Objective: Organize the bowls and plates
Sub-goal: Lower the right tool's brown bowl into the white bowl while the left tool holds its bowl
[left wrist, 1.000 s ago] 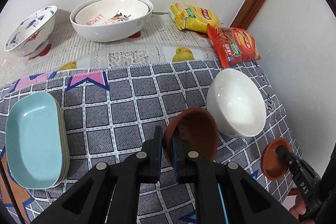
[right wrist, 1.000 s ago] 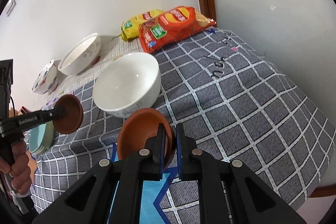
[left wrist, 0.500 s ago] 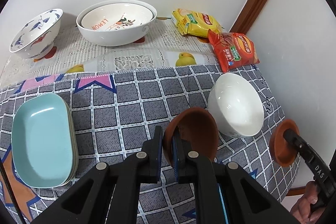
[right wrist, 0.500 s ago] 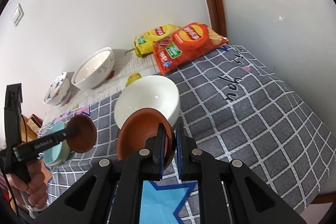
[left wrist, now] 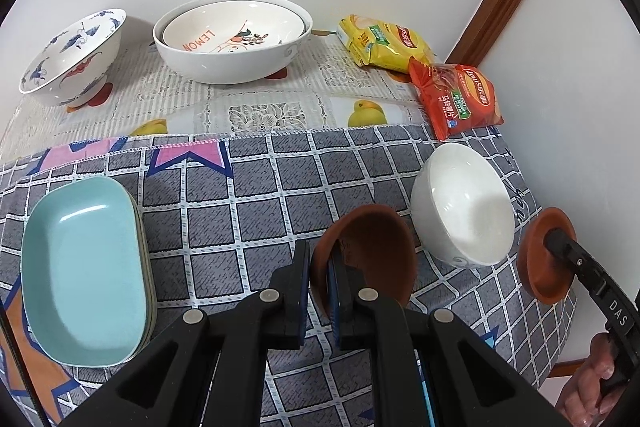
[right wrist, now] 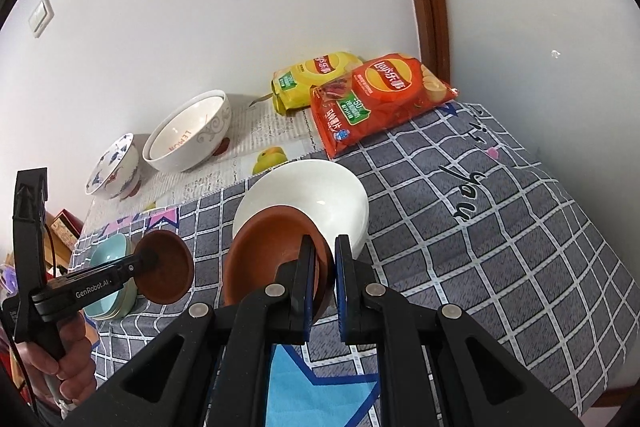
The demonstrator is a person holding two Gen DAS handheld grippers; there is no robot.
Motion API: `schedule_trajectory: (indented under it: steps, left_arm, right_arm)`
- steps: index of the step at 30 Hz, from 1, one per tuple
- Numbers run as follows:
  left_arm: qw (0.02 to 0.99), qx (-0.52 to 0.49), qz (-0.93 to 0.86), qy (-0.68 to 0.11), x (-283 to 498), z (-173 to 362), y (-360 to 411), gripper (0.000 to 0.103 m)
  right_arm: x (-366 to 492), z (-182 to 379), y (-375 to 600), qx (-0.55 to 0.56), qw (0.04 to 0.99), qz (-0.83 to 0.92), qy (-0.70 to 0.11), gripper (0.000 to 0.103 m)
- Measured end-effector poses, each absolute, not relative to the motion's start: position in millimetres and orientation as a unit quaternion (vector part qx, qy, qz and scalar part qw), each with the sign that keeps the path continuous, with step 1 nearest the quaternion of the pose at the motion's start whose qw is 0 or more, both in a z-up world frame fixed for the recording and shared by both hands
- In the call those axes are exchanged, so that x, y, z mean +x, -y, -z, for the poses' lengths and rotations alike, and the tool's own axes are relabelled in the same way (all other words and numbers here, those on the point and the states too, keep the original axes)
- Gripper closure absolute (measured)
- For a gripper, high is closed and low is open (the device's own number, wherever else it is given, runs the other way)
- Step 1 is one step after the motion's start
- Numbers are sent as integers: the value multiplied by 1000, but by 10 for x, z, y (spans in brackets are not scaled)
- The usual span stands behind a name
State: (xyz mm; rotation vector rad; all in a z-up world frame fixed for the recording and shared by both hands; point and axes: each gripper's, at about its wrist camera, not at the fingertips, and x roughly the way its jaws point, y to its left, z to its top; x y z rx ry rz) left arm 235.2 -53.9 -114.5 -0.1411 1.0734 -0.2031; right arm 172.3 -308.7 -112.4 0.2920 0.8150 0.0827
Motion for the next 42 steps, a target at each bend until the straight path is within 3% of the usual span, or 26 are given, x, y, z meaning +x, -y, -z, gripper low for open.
schedule_trajectory:
  steps: [42]
  left_arm:
    - [842, -69, 96, -527, 2533, 1351, 559, 94]
  right_arm:
    - [2467, 1465, 2825, 63, 896, -40, -438, 93]
